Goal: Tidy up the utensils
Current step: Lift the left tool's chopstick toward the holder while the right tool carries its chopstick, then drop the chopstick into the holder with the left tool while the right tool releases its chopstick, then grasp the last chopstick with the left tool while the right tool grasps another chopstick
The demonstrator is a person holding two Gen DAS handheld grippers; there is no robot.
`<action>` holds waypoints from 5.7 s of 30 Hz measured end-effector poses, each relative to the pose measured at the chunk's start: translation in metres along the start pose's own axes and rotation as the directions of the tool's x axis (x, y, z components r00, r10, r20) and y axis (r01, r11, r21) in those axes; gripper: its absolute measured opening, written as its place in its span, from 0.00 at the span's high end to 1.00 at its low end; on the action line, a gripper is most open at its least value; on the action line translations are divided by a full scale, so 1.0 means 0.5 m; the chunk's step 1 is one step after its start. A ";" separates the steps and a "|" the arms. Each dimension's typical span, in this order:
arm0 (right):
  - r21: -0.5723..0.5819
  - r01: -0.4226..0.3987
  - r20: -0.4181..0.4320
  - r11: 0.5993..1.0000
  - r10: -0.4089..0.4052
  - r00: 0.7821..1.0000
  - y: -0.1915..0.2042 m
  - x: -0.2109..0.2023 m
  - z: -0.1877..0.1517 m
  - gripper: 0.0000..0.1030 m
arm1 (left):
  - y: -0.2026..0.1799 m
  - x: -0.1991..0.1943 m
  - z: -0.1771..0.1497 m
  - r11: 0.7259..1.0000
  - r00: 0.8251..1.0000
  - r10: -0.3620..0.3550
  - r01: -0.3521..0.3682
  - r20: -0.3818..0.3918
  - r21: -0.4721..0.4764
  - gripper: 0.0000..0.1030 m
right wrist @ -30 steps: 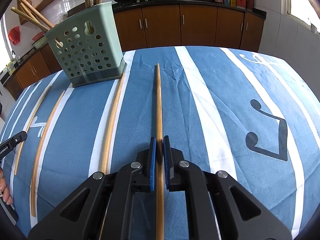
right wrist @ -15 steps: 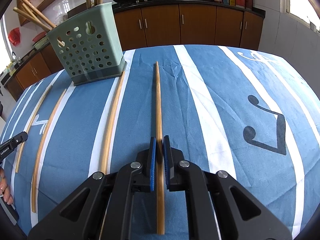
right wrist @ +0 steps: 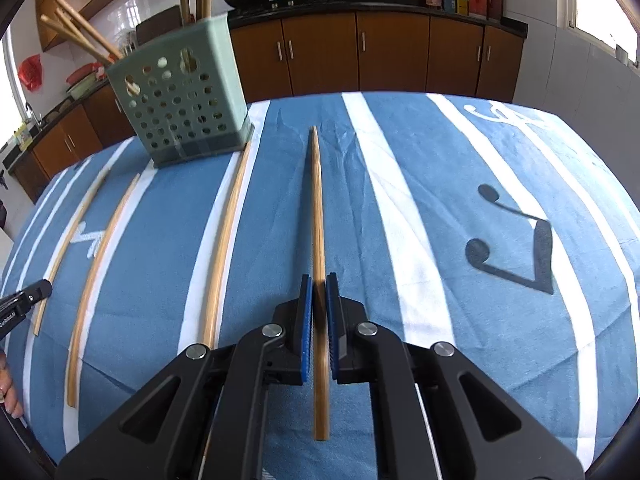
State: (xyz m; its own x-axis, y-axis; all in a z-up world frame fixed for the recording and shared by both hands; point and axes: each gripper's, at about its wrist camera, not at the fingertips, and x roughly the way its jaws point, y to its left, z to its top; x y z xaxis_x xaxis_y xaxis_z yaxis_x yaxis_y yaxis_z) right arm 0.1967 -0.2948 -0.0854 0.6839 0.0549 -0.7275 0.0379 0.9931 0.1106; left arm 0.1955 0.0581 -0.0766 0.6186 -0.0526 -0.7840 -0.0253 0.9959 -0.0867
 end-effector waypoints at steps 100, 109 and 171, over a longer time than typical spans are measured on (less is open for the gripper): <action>-0.093 -0.238 0.596 0.967 0.246 0.765 0.062 -0.385 0.282 0.93 | -0.154 -0.406 0.278 0.968 0.788 -0.249 0.224 0.562 0.115 0.93; -0.040 -0.209 0.662 0.977 0.183 0.727 0.104 -0.313 0.381 0.93 | -0.233 -0.371 0.384 0.977 0.734 -0.207 0.188 0.647 0.100 0.93; -0.082 -0.114 -0.081 0.990 0.107 0.991 0.114 0.012 -0.044 0.73 | -0.074 -0.098 0.022 0.995 0.986 -0.102 0.101 0.131 0.019 0.80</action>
State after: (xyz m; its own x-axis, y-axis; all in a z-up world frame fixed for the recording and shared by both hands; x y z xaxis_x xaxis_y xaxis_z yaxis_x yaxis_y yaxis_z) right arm 0.1869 -0.2358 -0.0981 0.6229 0.1695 -0.7637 -0.1000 0.9855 0.1372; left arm 0.1751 0.0246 -0.0282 0.7155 -0.1440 -0.6837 0.0524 0.9868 -0.1531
